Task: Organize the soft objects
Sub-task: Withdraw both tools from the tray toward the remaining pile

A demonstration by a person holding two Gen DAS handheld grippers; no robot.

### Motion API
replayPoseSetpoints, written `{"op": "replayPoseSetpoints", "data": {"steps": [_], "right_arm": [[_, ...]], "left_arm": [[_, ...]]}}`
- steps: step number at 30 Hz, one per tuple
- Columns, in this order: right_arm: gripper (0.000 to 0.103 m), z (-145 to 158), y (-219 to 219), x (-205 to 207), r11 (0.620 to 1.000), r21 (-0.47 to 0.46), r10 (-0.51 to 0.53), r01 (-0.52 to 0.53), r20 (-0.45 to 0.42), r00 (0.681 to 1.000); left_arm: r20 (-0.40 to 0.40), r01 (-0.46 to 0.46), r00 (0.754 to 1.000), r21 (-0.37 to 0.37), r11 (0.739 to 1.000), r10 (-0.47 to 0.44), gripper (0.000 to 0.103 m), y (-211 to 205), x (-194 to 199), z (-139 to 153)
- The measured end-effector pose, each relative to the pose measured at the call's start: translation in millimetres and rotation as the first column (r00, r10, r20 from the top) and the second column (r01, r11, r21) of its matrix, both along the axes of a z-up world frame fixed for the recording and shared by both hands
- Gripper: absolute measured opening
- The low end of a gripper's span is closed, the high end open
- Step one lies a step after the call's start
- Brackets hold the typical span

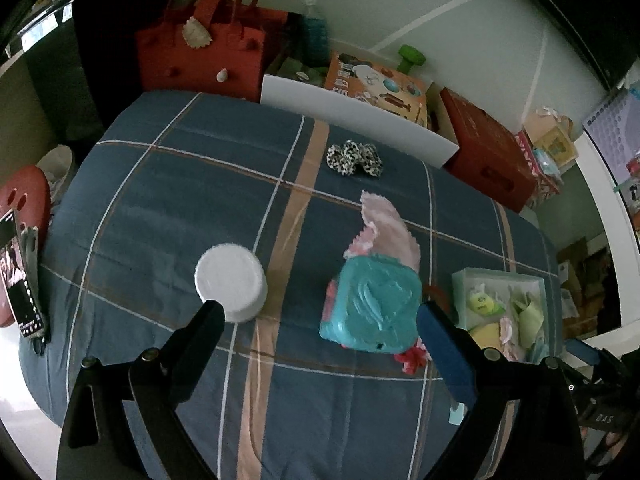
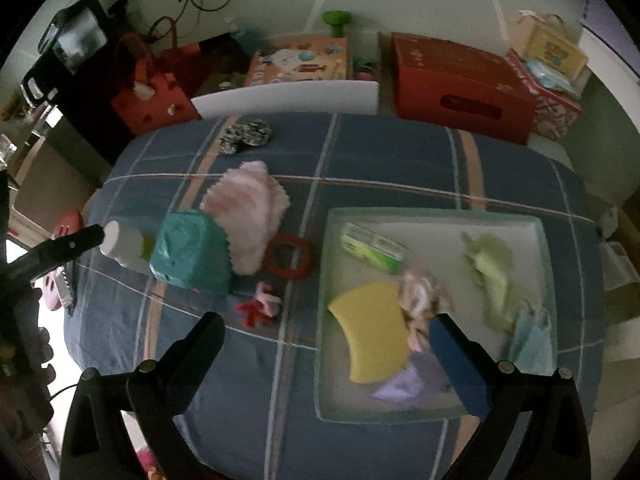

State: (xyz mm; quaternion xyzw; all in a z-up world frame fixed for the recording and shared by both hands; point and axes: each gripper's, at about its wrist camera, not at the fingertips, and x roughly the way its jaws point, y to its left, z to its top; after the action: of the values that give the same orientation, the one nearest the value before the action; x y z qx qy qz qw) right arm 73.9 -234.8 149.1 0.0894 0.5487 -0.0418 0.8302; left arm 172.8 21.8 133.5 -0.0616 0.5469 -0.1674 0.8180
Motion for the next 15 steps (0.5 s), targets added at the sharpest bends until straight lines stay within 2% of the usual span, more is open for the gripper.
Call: {"op": "replayPoseSetpoints", "data": {"steps": [4, 8, 15], "right_arm": [[0.103, 2.0, 12.1, 18.1, 1.000, 0.016, 0.025, -0.025, 0.012, 1.000], [0.103, 2.5, 21.8, 37.2, 0.999, 0.030, 0.044, -0.044, 0.018, 0.999], [0.103, 1.3, 33.8, 71.0, 0.996, 0.027, 0.084, -0.084, 0.008, 0.996]], "left_arm": [[-0.005, 0.009, 1.000, -0.015, 1.000, -0.009, 0.097, 4.0, 14.4, 2.7], [-0.059, -0.013, 0.998, -0.051, 0.999, 0.010, 0.097, 12.0, 31.6, 1.2], [-0.036, -0.002, 0.999, 0.004, 1.000, 0.002, 0.097, 10.6, 60.3, 0.8]]}}
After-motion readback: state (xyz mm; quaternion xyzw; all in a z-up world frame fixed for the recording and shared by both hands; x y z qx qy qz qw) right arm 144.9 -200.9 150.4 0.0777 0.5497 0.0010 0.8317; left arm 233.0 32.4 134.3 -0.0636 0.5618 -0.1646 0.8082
